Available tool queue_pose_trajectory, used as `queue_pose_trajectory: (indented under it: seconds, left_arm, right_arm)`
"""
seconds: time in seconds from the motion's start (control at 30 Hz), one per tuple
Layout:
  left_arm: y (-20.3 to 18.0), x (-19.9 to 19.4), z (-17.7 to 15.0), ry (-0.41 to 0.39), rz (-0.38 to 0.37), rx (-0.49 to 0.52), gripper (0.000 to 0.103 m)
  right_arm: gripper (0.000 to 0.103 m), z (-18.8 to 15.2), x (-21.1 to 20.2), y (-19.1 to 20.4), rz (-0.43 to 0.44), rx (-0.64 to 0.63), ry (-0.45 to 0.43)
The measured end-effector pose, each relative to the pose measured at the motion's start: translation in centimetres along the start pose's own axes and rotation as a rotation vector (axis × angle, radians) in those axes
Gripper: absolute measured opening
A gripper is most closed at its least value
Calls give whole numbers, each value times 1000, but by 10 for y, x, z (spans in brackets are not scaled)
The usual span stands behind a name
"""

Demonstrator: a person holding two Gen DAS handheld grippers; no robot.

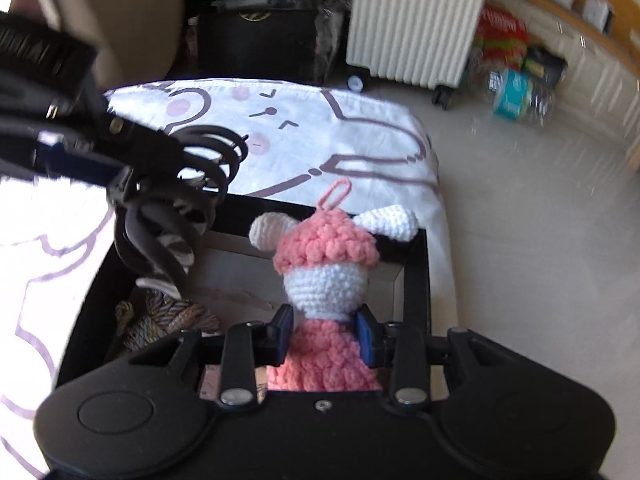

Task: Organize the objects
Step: 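Carry the claw clip and pink doll over the black box with both tools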

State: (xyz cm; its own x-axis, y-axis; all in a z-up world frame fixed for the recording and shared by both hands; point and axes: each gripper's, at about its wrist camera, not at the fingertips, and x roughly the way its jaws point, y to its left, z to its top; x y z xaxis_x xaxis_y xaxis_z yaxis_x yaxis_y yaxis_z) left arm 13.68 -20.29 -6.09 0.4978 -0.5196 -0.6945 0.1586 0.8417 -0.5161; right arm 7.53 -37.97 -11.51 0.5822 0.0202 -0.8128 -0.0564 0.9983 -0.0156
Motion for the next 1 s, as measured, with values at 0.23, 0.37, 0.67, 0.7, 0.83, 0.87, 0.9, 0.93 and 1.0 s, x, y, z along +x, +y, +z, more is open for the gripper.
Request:
queue_pose_trajectory:
  seconds: [0.23, 0.37, 0.67, 0.7, 0.83, 0.87, 0.9, 0.93, 1.0]
  left_arm:
    - [-6, 10, -4, 11, -18, 5, 45]
    - [-5, 18, -4, 16, -4, 6, 45]
    - [-11, 29, -5, 22, 10, 6, 46]
    - [-13, 30, -6, 31, 18, 16, 46]
    - [-18, 31, -9, 79, 55, 23, 45]
    - [-17, 31, -10, 98, 70, 9, 45]
    - [-17, 31, -11, 113, 90, -4, 45]
    - [-14, 31, -12, 129, 107, -21, 45]
    - [-8, 31, -14, 150, 102, -67, 45]
  right_arm:
    - [44, -4, 7, -19, 27, 178, 43]
    - [58, -2, 4, -14, 8, 138, 31]
    - [35, 9, -23, -19, -15, 127, -27]
    - [33, 9, -25, -20, -11, 129, -31]
    - [27, 8, -22, -16, 39, 99, -20]
    - [27, 7, -21, -13, 32, 79, -18]
    - [27, 6, -19, -10, 15, 56, -15]
    - [28, 6, -18, -8, -2, 38, -8]
    - [28, 4, -17, -8, -13, 38, -4]
